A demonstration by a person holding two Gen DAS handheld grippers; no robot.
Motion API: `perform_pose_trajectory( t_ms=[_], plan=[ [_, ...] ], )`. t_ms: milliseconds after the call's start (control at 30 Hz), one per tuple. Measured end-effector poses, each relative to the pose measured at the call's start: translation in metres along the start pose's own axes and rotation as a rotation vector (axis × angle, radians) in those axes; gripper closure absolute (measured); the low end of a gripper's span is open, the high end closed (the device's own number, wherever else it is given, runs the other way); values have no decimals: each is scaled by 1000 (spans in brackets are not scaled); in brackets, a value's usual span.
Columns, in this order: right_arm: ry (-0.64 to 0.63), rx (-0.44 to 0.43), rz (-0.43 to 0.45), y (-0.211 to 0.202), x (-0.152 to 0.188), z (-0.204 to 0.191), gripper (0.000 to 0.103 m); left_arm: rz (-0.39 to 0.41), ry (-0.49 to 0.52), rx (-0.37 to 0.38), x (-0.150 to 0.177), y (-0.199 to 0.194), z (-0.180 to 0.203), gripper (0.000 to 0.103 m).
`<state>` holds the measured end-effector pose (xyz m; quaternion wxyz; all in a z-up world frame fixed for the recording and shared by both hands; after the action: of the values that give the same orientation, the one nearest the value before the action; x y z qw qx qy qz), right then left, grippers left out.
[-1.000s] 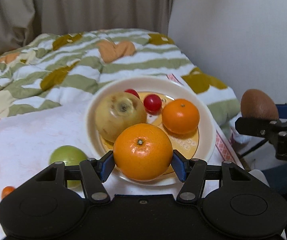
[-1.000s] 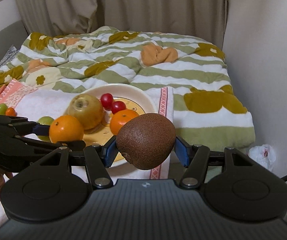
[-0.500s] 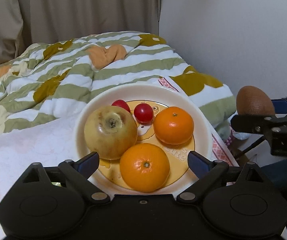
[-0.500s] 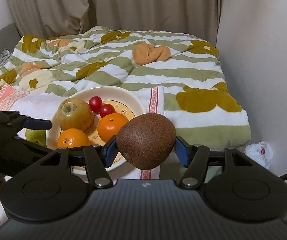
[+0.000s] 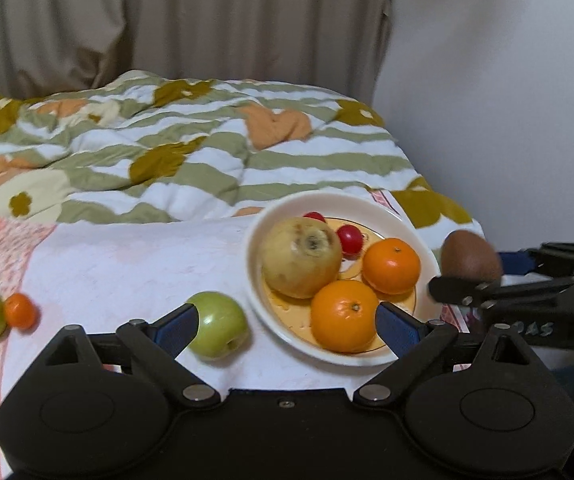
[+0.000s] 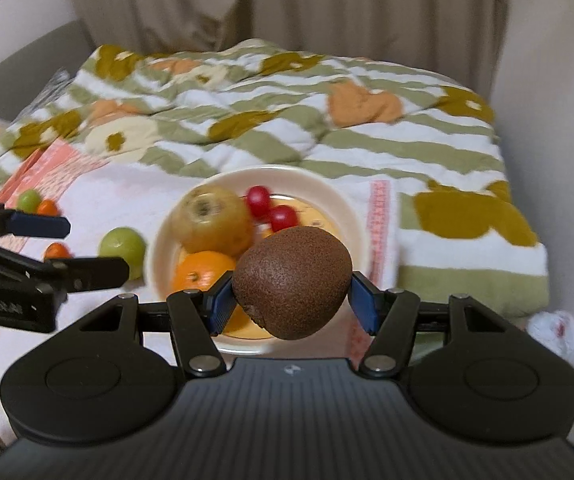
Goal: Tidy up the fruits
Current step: 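Carry the orange and kiwi over the white bowl and release both inside, then withdraw both open grippers from the bowl toward the remaining fruit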
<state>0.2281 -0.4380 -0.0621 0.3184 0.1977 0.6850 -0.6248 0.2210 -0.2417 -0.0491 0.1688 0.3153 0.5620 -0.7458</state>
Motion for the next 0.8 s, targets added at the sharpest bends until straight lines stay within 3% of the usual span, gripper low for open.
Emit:
perform_pose_trajectory(
  t_ms=[300, 700, 733, 800],
  plan=[
    [-33, -55, -77, 25, 10, -22, 28, 21, -63, -79, 19, -31, -21, 6],
    [-42, -63, -113, 41, 18, -17, 25, 39, -124, -100, 39, -50, -31, 6],
    [-43, -64, -100, 38, 18, -17, 23, 40, -122, -100, 40, -51, -30, 6],
    [-50, -53, -70, 32, 17, -17, 7, 43, -121, -104, 42, -54, -28, 6]
  ],
)
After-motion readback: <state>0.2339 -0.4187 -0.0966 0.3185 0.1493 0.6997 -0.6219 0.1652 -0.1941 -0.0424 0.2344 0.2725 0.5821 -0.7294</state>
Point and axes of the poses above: each gripper's, at about its wrist camera, not at the fingertips, and y roughly the way its jaws point, z to its right, x to its underside, the point moved 3 cm from there along y, roughly the way its jaws point, and after that the axes turned 4 degrees about x, right-handed, at the moved point
